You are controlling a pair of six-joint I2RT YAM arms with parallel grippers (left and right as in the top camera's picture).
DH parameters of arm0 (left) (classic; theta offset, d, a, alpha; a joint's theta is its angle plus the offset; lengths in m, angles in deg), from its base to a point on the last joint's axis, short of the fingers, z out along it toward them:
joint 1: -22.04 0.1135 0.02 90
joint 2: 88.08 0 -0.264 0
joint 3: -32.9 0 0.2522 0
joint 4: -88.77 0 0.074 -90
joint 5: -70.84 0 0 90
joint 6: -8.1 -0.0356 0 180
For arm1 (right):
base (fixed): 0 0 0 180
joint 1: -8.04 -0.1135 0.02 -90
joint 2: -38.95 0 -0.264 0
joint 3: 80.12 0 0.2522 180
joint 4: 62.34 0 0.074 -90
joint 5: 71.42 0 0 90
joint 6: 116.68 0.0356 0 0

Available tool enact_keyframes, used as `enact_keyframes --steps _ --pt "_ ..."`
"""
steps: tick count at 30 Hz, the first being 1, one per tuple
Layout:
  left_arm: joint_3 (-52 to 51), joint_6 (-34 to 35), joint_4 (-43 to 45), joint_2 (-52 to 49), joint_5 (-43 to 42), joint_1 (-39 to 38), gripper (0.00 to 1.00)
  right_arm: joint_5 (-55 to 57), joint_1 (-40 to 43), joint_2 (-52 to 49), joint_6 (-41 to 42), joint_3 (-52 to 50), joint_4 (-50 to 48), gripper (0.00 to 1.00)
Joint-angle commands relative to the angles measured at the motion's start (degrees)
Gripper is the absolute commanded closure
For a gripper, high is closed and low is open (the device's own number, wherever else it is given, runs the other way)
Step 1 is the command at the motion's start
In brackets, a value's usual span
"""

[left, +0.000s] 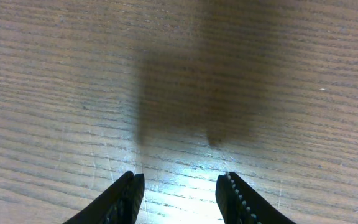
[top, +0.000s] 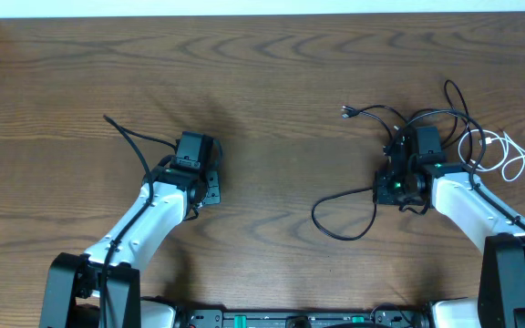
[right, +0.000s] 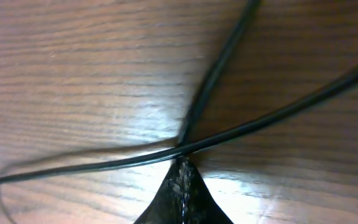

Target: Untangle cables

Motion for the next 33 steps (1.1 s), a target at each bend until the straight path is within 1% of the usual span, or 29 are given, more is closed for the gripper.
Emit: enact_keyframes --steps 1,5,12,17,19,20,22,27,29,33 --pt "-0.44 0.33 0.0 -0.66 1.11 0.35 0.56 4.98 0.02 0.35 3.06 -1.07 -0.13 0.99" --pt "-0.44 0.33 0.02 -0.66 1.11 0.35 0.56 7.34 0.02 -0.09 3.15 -1.29 -0.81 0.99" --pt "-0.44 0.33 0.0 -0.66 1.11 0.35 0.56 7.04 0.13 -0.28 2.43 -1.27 -1.22 0.99" --pt "-0.44 0.33 0.02 -0.66 1.11 0.35 0.56 4.04 0.76 3.67 2.54 0.79 1.57 0.85" --pt "-0.44 0.33 0.04 -0.66 1.09 0.35 0.56 2.86 0.76 5.81 4.46 1.09 1.31 0.76" --pt "-0.44 0.33 0.04 -0.66 1.09 0.35 0.56 2.43 0.76 6.75 5.92 1.09 0.96 0.69" --pt "-0.44 0.33 0.04 -0.66 1.09 0.35 0.56 2.49 0.76 8.02 8.74 1.09 0.42 0.64" --pt "-0.44 0.33 0.02 -0.66 1.11 0.35 0.56 3.34 0.55 7.78 12.94 0.85 -1.27 0.64" --pt "-0.44 0.33 0.02 -0.66 1.09 0.35 0.56 5.68 -0.02 6.73 14.8 0.83 -1.27 0.64" --pt "-0.44 0.33 0.02 -0.66 1.09 0.35 0.56 11.63 -1.95 3.43 15.17 0.81 -1.73 0.64"
